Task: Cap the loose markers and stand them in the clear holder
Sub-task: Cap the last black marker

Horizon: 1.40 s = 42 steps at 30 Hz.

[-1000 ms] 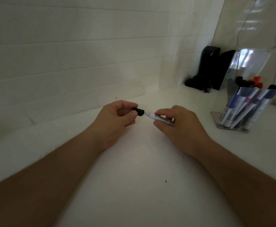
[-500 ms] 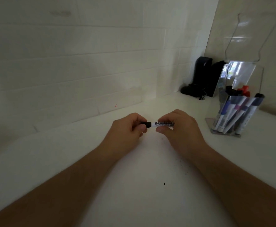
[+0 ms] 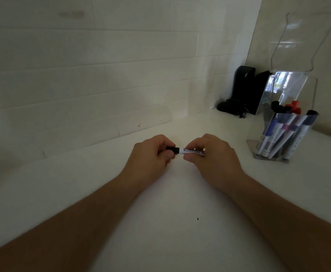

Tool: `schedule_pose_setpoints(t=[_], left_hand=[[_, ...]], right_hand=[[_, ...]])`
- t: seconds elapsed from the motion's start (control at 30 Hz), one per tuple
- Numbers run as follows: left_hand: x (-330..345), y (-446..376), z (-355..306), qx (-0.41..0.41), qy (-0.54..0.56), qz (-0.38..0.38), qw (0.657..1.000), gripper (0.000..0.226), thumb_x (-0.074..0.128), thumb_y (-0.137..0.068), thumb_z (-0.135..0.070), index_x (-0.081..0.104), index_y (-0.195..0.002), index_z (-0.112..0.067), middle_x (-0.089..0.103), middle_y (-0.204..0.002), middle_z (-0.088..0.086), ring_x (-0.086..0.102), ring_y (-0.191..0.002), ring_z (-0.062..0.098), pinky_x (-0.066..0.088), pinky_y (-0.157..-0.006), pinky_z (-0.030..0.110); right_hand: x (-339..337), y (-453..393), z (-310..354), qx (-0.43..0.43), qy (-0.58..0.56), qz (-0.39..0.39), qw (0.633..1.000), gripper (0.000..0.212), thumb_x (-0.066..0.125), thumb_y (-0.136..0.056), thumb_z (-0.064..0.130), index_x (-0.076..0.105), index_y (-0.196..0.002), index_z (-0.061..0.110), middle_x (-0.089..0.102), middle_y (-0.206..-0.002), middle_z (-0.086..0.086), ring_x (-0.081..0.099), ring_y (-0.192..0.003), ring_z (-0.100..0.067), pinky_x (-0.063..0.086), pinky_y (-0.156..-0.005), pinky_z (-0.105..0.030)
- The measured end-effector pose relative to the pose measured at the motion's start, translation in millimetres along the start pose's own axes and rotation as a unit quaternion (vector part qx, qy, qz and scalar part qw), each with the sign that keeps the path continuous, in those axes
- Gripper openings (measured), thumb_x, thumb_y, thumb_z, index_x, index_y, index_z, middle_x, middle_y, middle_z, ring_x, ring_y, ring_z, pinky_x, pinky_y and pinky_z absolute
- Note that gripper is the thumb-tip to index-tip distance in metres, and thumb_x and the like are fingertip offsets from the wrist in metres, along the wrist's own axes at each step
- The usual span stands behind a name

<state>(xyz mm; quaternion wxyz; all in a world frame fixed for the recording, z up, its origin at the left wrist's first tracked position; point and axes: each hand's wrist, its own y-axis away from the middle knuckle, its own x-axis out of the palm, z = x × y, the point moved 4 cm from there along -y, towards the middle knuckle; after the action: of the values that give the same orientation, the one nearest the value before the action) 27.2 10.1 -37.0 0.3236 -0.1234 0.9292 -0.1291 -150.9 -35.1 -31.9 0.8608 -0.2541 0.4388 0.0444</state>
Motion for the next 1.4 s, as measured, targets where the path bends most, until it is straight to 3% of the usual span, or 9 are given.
schedule_pose_setpoints(t=[0.27,0.37,0.5,0.6,0.8,0.87,0.97,1.2,1.4], left_hand=[[-1.0,6.3,-5.8,0.060,-0.056,-0.018,0.996,0.016,0.065,-0.092,-0.016,0.069,-0.100,-0.029,0.070,-0.077,-0.014,0.064,-0.072,0.003,0.051,-0.071,0.022],[2.6,12.2,-25.0,0.137,-0.078,-0.020,0.987,0.012,0.067,-0.092,-0.022,0.068,-0.102,-0.029,0.070,-0.084,-0.015,0.064,-0.076,0.004,0.050,-0.072,0.024],[-1.1,4.9,-74.3,0.144,0.008,-0.058,0.988,0.020,0.064,-0.095,-0.032,0.057,-0.113,-0.032,0.072,-0.086,-0.011,0.065,-0.078,0.004,0.047,-0.068,0.014],[9.5,-10.5,-119.6,0.141,0.073,-0.041,0.986,0.036,0.065,-0.092,-0.041,0.046,-0.123,-0.039,0.070,-0.096,-0.014,0.066,-0.086,0.001,0.046,-0.069,0.008],[88.1,-29.7,-163.1,0.226,-0.071,0.063,0.969,0.047,0.065,-0.093,-0.031,0.049,-0.136,-0.040,0.039,-0.138,-0.010,0.045,-0.124,0.010,0.048,-0.104,0.037],[112.1,-34.8,-172.5,0.209,-0.099,0.094,0.968,0.058,0.064,-0.093,-0.031,0.040,-0.144,-0.042,0.027,-0.148,-0.008,0.035,-0.136,0.019,0.040,-0.113,0.040],[137.3,-43.1,-184.8,0.200,-0.140,0.098,0.965,0.072,0.065,-0.092,-0.031,0.026,-0.151,-0.043,0.014,-0.156,-0.003,0.021,-0.144,0.028,0.031,-0.114,0.039],[155.5,-53.5,-183.8,0.193,-0.192,0.068,0.960,0.075,0.066,-0.090,-0.027,0.024,-0.149,-0.045,0.018,-0.153,0.002,0.029,-0.139,0.030,0.043,-0.105,0.040],[157.2,-53.3,-183.7,0.189,-0.179,0.047,0.964,0.070,0.064,-0.090,-0.026,0.028,-0.148,-0.041,0.034,-0.142,0.006,0.040,-0.129,0.028,0.049,-0.100,0.042]], right_hand=[[-2.1,6.2,4.3,0.008,-0.039,0.014,0.999,0.009,0.071,-0.088,0.043,0.065,-0.090,0.036,0.063,-0.088,0.012,0.058,-0.083,-0.011,0.047,-0.075,-0.033],[-20.4,9.7,18.7,-0.064,0.104,0.001,0.993,0.012,0.059,-0.093,0.046,0.064,-0.099,0.038,0.065,-0.089,0.013,0.052,-0.093,-0.014,0.040,-0.088,-0.041],[-72.1,0.0,33.9,-0.109,0.076,0.034,0.991,0.012,0.060,-0.095,0.040,0.067,-0.096,0.030,0.066,-0.089,0.009,0.058,-0.087,-0.014,0.049,-0.077,-0.038],[-148.4,-4.3,32.7,-0.108,0.042,-0.063,0.991,0.007,0.063,-0.095,0.038,0.064,-0.097,0.031,0.059,-0.084,0.015,0.055,-0.075,-0.001,0.042,-0.065,-0.024],[-264.8,-6.3,-26.9,-0.055,-0.070,-0.276,0.957,0.044,0.071,-0.093,0.025,0.050,-0.131,0.037,0.066,-0.098,0.016,0.066,-0.075,0.006,0.047,-0.059,-0.007],[-263.9,-10.8,-54.2,-0.023,-0.047,-0.262,0.964,0.054,0.069,-0.095,0.022,0.039,-0.138,0.038,0.066,-0.104,0.011,0.067,-0.076,-0.001,0.049,-0.064,-0.012],[-248.4,-14.8,-86.0,-0.026,-0.023,-0.236,0.971,0.041,0.063,-0.098,0.017,0.041,-0.132,0.026,0.066,-0.107,0.000,0.068,-0.078,-0.013,0.057,-0.072,-0.029],[-242.1,-25.1,-105.5,-0.055,0.000,-0.254,0.966,0.035,0.061,-0.099,0.016,0.047,-0.130,0.019,0.063,-0.101,0.001,0.064,-0.079,-0.018,0.051,-0.071,-0.028],[-216.1,-31.1,-120.0,-0.026,0.126,-0.081,0.988,0.028,0.061,-0.098,0.027,0.054,-0.125,0.024,0.071,-0.098,-0.004,0.063,-0.074,-0.016,0.045,-0.057,-0.020]])
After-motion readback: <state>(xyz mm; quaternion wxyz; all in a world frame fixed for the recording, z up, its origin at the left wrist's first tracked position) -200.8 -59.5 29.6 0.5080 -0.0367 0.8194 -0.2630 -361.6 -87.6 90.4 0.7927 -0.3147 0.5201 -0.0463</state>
